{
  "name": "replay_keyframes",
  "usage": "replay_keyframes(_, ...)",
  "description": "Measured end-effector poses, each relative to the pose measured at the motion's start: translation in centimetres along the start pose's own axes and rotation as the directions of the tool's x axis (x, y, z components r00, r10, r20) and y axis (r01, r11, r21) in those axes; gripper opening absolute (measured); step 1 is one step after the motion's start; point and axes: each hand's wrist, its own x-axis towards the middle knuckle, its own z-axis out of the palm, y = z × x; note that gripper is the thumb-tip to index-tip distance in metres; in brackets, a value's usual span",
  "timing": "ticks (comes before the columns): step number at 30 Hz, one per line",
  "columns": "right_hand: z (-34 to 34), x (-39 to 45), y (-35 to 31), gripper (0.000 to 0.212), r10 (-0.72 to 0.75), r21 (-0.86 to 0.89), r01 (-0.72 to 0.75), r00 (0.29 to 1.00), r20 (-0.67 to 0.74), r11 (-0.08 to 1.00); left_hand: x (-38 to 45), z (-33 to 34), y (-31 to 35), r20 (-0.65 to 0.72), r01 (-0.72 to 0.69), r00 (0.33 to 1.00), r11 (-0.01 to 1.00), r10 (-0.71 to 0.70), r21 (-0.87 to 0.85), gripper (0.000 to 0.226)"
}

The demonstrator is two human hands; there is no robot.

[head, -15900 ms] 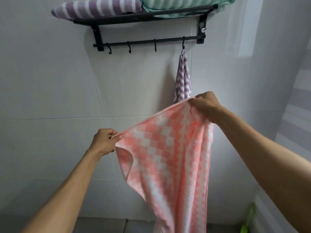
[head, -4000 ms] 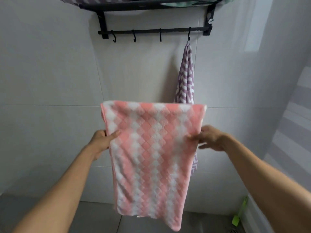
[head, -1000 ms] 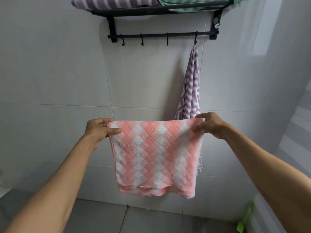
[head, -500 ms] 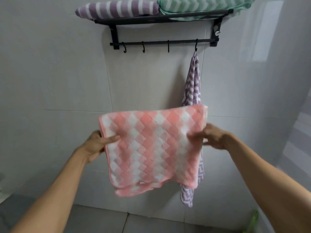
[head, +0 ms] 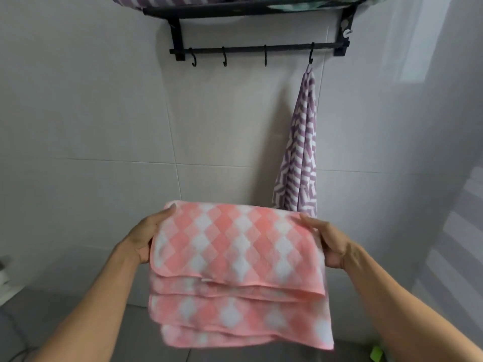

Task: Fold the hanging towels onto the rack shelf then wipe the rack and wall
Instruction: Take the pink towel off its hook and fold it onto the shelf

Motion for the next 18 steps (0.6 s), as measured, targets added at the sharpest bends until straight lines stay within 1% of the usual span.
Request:
replay_keyframes(1,-0.1,0.1,0.1,0.071,0.011,-0.002,-0.011,1.0,0.01,1.0,-0.1,-0.1,0.0,0.029,-0.012,1.0,0.999,0.011,0.032,0.081)
replay_keyframes(2,-0.4,0.3,0.2,0.085,0.014,-0.007,-0.014,1.0,0.006,1.0,-0.1,0.0,-0.1,0.02,-0.028,0.999,0.995,0.026,0.092,0.087)
replay_keyframes(3,-0.6,0.4,0.4,0.092,0.01,-0.002,-0.01,1.0,-0.004,1.0,-0.2,0.1,-0.4,-0.008,-0.043,0.999,0.99,0.045,0.135,0.081)
replay_keyframes(4,-0.7,0.4,0.6,0.088,0.002,0.025,-0.002,1.0,0.001,1.0,-0.1,0.2,-0.6,-0.037,-0.057,0.997,0.987,0.063,0.149,0.065)
replay_keyframes(5,-0.6,0.3,0.9,0.075,-0.002,0.05,0.002,1.0,0.014,0.999,-0.3,0.4,-0.9,-0.061,-0.055,0.996,0.988,0.065,0.147,0.049)
replay_keyframes(6,-0.5,0.3,1.2,0.065,0.001,0.062,-0.003,0.999,0.034,0.998,-0.3,0.5,-1.2,-0.057,-0.035,0.997,0.99,0.042,0.134,0.042)
replay_keyframes(7,-0.3,0.2,1.6,0.059,0.014,0.04,-0.015,0.999,0.044,0.999,-0.4,0.5,-1.6,-0.027,0.003,1.0,0.991,0.001,0.131,0.043)
replay_keyframes(8,-0.3,0.4,2.1,0.057,0.032,0.01,-0.032,0.999,0.036,0.999,-0.5,0.5,-1.9,0.016,0.032,0.999,0.992,-0.035,0.124,0.05)
replay_keyframes(10,-0.3,0.6,2.9,0.061,0.059,0.002,-0.059,0.998,-0.026,0.998,-0.7,0.3,-2.7,0.099,0.066,0.992,0.988,-0.08,0.143,0.073)
replay_keyframes(12,-0.2,0.4,3.3,0.057,0.069,0.031,-0.068,0.997,-0.04,0.997,-0.5,0.1,-3.0,0.102,0.078,0.99,0.983,-0.095,0.167,0.089)
replay_keyframes(13,0.2,0.2,3.2,0.051,0.081,0.037,-0.08,0.996,-0.024,0.996,-0.6,0.1,-2.7,0.109,0.079,0.989,0.983,-0.098,0.163,0.089)
replay_keyframes(15,1.0,-0.2,1.4,0.041,0.048,-0.004,-0.048,0.999,-0.005,0.999,-1.1,0.8,-1.0,0.154,0.022,0.987,0.984,-0.05,0.179,0.084)
replay_keyframes(16,1.4,-0.2,-0.4,0.036,-0.019,-0.053,0.018,1.0,-0.016,0.998,-1.2,1.1,0.5,0.183,-0.048,0.983,0.981,0.013,0.186,0.085)
replay_keyframes(17,1.8,-0.4,-2.7,0.031,-0.122,-0.112,0.118,0.992,-0.035,0.987,-1.7,1.5,2.3,0.186,-0.144,0.977,0.971,0.108,0.19,0.086)
replay_keyframes(18,2.3,-0.9,-5.5,0.025,-0.253,-0.164,0.24,0.965,-0.064,0.957,-1.8,1.5,4.4,0.161,-0.274,0.956,0.943,0.246,0.187,0.083)
